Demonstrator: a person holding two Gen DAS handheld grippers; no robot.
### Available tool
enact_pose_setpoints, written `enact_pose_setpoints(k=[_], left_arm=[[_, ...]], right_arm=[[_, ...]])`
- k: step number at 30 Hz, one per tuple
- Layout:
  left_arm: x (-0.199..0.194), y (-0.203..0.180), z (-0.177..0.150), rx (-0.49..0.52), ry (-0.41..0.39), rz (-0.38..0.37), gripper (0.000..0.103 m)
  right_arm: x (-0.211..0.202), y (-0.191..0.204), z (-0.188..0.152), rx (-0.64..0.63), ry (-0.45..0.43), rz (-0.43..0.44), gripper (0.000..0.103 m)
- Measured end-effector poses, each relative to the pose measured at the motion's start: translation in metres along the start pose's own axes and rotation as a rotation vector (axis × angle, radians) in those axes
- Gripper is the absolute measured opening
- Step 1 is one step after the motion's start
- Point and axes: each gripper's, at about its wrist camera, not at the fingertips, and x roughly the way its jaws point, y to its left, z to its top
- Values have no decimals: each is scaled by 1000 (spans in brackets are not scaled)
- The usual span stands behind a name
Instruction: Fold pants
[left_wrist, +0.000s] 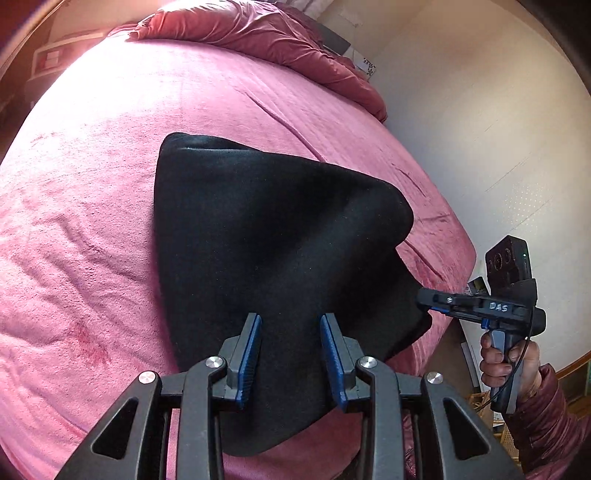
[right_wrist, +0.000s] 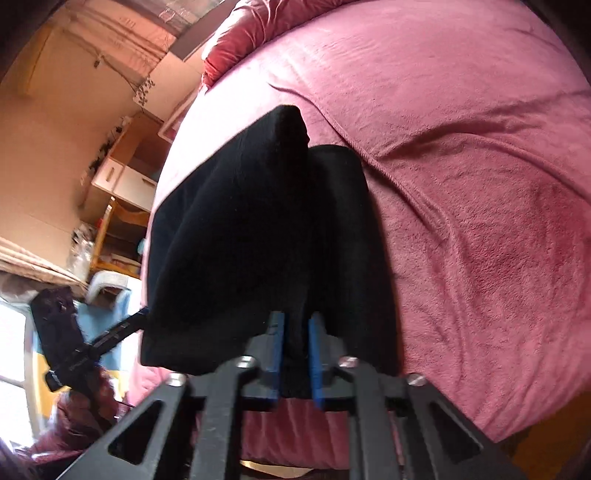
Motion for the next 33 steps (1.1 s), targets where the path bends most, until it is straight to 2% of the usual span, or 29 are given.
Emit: enact_pose_setpoints(k=[4, 7, 9, 13, 14, 15, 17, 22, 25, 27, 30, 33], left_arm=[[-4, -8, -3, 43, 2, 4, 34], [8, -12, -9, 81, 49, 29, 34], [20, -18, -11, 115, 78, 72, 34], [14, -33, -6, 162, 35, 137, 34], [10, -34, -4, 164, 18, 158, 34], [6, -35, -3, 164, -2, 179, 34], [-3, -38, 0, 162, -45, 219, 34], [-20, -43, 9, 165, -115, 300, 35], [-21, -44, 13, 170, -117, 327, 35], [-16, -45, 10, 175, -115, 337, 35], [-9, -44, 12, 178, -98, 341, 35], [-3, -42, 12, 178, -89, 344, 35]], right_arm=[[-14, 9, -9, -51, -3, -70, 7], [4, 4, -15, -57, 49, -136, 7], [14, -4, -16, -33, 53, -145, 7], [10, 4, -11, -45, 39, -156, 8], [8, 9, -8, -61, 38, -163, 9], [3, 12, -7, -72, 31, -171, 16], [-12, 20, -4, -95, -11, -196, 27], [-33, 56, 20, -166, -138, -168, 28], [-23, 76, 37, -197, -157, -134, 28], [-5, 93, 52, -206, -149, -139, 32], [18, 96, 65, -198, -104, -205, 33], [39, 81, 71, -183, -59, -272, 33]])
